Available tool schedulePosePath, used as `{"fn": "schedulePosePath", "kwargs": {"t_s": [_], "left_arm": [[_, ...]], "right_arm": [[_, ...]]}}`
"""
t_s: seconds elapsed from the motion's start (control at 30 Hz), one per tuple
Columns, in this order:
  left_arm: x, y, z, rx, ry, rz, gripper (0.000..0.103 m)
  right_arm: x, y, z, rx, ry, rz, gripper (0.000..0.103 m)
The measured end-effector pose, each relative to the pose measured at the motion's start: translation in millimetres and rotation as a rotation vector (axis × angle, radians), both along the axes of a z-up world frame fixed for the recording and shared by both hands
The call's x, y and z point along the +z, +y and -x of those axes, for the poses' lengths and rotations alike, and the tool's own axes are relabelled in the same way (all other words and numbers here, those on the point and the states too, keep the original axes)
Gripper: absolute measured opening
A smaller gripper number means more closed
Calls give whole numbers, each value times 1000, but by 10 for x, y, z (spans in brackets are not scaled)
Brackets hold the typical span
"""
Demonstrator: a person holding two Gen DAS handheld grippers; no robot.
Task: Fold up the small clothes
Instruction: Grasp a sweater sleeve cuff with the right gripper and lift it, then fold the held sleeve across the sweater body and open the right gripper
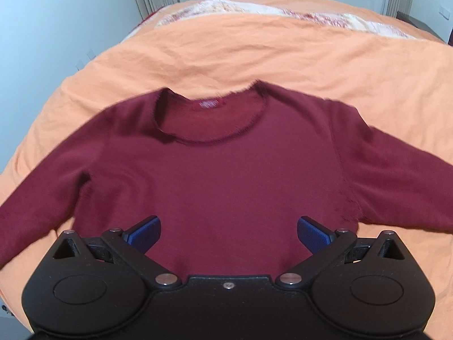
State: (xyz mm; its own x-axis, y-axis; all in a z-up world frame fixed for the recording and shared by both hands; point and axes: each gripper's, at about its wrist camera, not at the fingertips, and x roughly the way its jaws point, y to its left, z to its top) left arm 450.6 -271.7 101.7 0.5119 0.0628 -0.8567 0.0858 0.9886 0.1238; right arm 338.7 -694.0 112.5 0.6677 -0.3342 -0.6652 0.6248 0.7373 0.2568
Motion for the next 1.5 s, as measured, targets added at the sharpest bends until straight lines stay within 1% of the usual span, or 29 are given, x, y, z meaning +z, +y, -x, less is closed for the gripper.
{"fn": "schedulePosePath", "kwargs": {"t_s": [0.13, 0.23, 0.33, 0.47, 0.57, 0.67, 0.77, 0.87, 0.97, 1.03, 1.07, 1.13, 1.17, 1.2, 1.3, 1.37, 1.43, 1.47, 1.5], "left_arm": [[140, 250, -92, 4, -19, 28, 102], [262, 476, -158, 1, -37, 52, 102], [421, 746, -212, 3, -66, 73, 102], [613, 1163, -272, 8, -103, 98, 102], [713, 1502, -336, 25, -127, 106, 102], [747, 1849, -392, 48, -140, 110, 102], [735, 2199, -442, 79, -141, 107, 102], [679, 2504, -486, 105, -128, 108, 102], [584, 2727, -518, 121, -108, 102, 102], [510, 2816, -546, 132, -93, 97, 102], [476, 2838, -552, 137, -88, 99, 102], [422, 2860, -569, 139, -78, 108, 102], [397, 2857, -577, 136, -74, 111, 102], [374, 2845, -583, 133, -69, 111, 102], [318, 2768, -614, 118, -57, 98, 102], [279, 2721, -641, 112, -48, 94, 102], [247, 2657, -663, 104, -38, 97, 102], [235, 2619, -672, 99, -35, 98, 102], [223, 2579, -679, 91, -33, 98, 102]], "right_arm": [[441, 432, -107, 83, -94, 16, 5], [747, 906, -234, 164, -157, 34, 5], [990, 1430, -396, 259, -209, 36, 5], [1180, 2151, -642, 385, -265, 42, 5], [1200, 2643, -858, 466, -277, 57, 5], [1080, 3043, -1046, 524, -268, 24, 5], [869, 3401, -1215, 569, -233, -11, 5], [586, 3738, -1357, 599, -178, -57, 5], [311, 4046, -1483, 625, -114, -66, 5], [147, 4153, -1561, 638, -72, -70, 5], [76, 4312, -1527, 646, -54, -68, 5], [-48, 4466, -1542, 665, -19, -52, 5], [-68, 4607, -1516, 673, -6, -43, 5], [-122, 4643, -1523, 676, 7, -43, 6], [-336, 4724, -1592, 676, 42, -82, 6], [-427, 4745, -1584, 676, 63, -98, 11], [-526, 4726, -1570, 677, 78, -130, 21], [-558, 4720, -1542, 679, 78, -152, 23], [-577, 4684, -1513, 683, 76, -168, 32]]}}
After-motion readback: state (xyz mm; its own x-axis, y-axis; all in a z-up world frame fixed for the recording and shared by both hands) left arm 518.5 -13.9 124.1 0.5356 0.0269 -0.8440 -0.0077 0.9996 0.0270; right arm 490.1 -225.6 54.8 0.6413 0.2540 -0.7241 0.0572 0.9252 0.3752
